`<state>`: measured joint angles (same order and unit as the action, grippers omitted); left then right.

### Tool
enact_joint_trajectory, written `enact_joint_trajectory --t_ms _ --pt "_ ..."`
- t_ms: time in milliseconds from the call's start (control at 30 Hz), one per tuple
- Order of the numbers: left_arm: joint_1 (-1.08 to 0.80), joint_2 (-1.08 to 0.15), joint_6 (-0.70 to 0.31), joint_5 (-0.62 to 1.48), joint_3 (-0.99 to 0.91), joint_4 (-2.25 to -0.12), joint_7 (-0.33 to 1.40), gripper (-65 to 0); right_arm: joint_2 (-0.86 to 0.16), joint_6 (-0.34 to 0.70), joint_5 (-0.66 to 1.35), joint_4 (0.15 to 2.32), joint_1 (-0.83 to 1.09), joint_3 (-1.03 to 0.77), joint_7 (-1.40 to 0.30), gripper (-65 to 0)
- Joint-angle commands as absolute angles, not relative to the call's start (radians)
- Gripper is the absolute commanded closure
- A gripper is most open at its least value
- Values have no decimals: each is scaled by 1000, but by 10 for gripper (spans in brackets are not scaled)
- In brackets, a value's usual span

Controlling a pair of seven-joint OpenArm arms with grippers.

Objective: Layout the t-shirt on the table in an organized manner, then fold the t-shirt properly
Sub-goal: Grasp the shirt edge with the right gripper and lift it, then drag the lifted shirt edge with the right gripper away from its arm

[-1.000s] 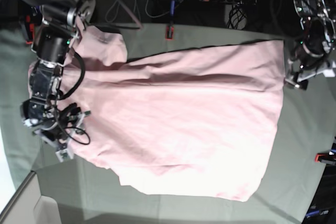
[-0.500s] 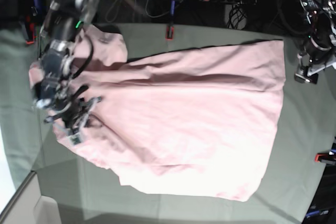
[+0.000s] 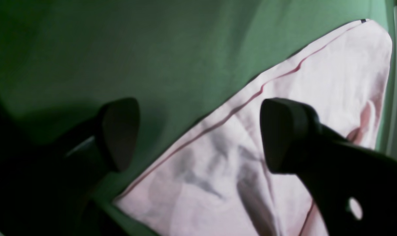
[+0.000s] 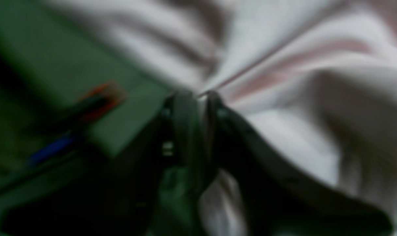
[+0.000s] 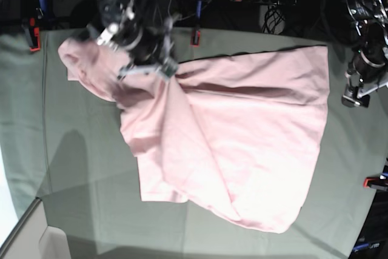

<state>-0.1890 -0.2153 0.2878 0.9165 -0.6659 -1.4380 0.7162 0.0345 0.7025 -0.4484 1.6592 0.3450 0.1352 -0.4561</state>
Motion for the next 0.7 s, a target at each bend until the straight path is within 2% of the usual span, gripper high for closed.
enact_joint_trajectory --t_ms 0,100,167,267,367,667 --pt "-182 -231 282 924 -673 -1455 710 -557 27 698 -443 1692 332 153 -450 -224" --pt "-182 -231 282 924 -673 -1455 710 -557 16 698 -441 1762 328 162 -489 -325" --pt "-182 -231 282 924 -673 -1455 710 -557 16 698 -440 1857 326 150 -513 -369" --pt "-182 -231 282 924 -673 -1455 710 -557 22 698 -438 1979 297 116 -518 -377" --pt "-186 -231 282 924 -673 -1455 710 -557 36 698 -438 1977 203 73 -524 -378" --pt "-214 -228 283 924 -674 -1515 710 -557 77 698 -438 1472 -222 -22 -622 -381"
